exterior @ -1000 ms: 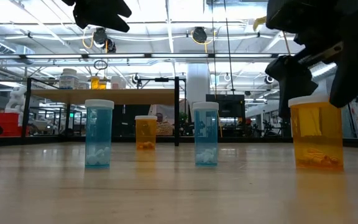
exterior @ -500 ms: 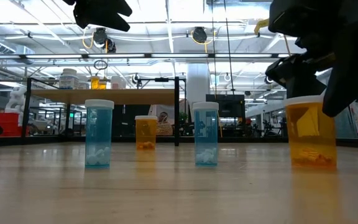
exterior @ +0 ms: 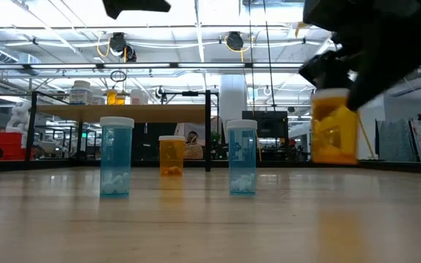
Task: Pick and place medicine bottles onto shelf by color
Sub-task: Put the bottom large orange pill bottle on the shelf
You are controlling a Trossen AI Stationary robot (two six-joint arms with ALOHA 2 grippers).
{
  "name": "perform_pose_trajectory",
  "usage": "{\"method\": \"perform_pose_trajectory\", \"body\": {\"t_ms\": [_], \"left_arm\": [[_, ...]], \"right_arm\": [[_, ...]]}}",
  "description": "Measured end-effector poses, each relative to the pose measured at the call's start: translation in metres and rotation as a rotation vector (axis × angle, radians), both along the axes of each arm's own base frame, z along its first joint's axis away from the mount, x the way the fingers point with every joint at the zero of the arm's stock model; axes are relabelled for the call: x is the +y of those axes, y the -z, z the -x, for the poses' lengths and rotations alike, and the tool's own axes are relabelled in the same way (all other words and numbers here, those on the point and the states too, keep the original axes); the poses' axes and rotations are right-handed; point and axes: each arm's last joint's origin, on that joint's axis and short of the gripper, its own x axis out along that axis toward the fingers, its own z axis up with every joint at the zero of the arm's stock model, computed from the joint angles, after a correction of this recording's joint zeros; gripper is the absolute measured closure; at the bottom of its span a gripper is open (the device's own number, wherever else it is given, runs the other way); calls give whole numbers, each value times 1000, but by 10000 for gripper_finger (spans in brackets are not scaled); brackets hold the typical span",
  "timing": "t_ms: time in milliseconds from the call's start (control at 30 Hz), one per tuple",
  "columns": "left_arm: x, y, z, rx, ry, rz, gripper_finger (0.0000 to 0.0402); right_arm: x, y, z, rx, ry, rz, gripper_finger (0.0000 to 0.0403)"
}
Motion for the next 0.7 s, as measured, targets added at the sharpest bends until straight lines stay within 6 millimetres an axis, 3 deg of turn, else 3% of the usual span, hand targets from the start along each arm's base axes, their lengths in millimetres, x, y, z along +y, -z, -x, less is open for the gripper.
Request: {"method": "perform_pose_trajectory", "body": {"t_ms": [167, 433, 700], "left_arm": [[6, -5, -6, -58, -11, -15, 179], [7, 16, -33, -43, -10, -97, 176], [17, 34, -60, -77, -8, -73, 113]], "right_arm": [[-17, -19, 0, -71, 12, 4, 193], [-50, -52, 6, -204, 84, 3, 189], [-79, -66, 8, -267, 157, 32, 187]]}}
